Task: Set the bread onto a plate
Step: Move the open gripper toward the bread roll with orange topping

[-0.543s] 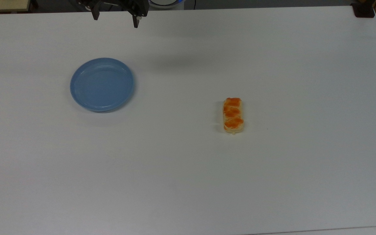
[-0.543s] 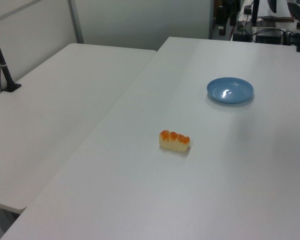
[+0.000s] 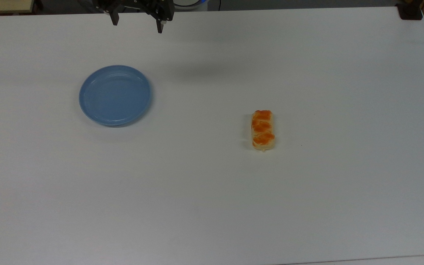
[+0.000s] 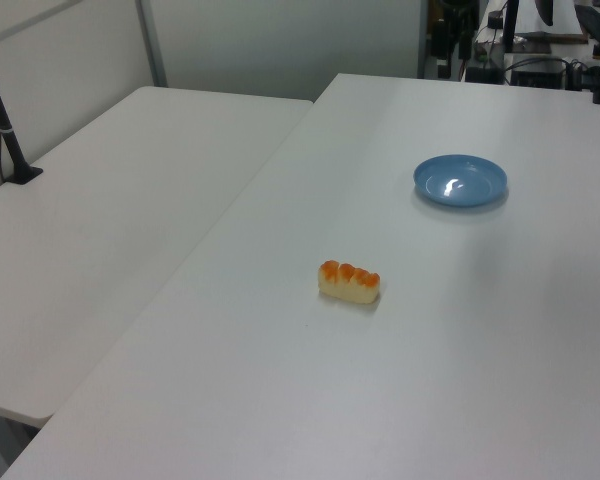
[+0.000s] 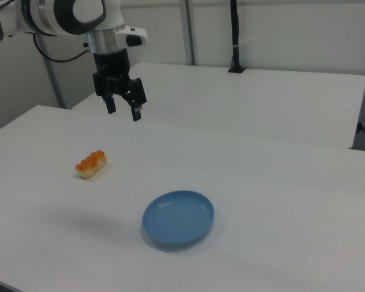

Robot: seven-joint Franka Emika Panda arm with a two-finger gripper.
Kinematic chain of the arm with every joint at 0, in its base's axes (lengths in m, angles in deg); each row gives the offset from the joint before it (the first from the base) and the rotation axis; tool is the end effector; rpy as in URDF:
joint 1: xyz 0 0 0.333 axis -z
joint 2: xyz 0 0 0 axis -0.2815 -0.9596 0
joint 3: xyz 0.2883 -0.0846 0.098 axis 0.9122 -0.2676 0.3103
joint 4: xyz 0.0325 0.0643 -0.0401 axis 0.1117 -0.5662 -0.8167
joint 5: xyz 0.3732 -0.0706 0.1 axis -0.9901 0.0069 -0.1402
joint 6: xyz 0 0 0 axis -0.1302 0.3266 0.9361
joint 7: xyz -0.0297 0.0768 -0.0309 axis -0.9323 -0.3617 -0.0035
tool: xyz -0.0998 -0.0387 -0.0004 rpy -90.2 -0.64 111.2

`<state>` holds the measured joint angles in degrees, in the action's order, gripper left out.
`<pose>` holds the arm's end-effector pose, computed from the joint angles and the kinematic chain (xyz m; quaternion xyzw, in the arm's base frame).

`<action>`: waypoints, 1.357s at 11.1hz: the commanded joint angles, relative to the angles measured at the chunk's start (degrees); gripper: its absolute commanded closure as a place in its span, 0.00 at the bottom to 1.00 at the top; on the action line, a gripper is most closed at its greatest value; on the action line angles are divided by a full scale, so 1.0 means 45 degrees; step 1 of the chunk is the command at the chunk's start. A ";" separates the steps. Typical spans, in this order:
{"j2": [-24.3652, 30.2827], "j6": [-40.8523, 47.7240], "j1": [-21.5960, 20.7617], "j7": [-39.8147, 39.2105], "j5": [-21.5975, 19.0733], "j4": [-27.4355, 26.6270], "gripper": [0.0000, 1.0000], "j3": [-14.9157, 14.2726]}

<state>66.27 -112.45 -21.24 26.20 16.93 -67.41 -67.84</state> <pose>0.5821 -0.0364 0.6022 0.9968 -0.0756 -0.0166 0.0207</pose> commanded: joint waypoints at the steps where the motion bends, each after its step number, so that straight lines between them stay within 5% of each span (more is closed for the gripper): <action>1: 0.0359 0.0190 -0.0065 -0.0188 -0.0238 -0.0332 0.00 -0.0015; 6: 0.0126 0.0016 -0.0297 -0.0091 -0.0548 -0.0332 0.00 0.0004; 15: -0.2547 -0.3751 -0.3422 0.3051 -0.0922 -0.0566 0.00 -0.0035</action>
<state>57.66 -125.66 -33.94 36.68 13.39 -69.53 -67.46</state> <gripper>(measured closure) 0.000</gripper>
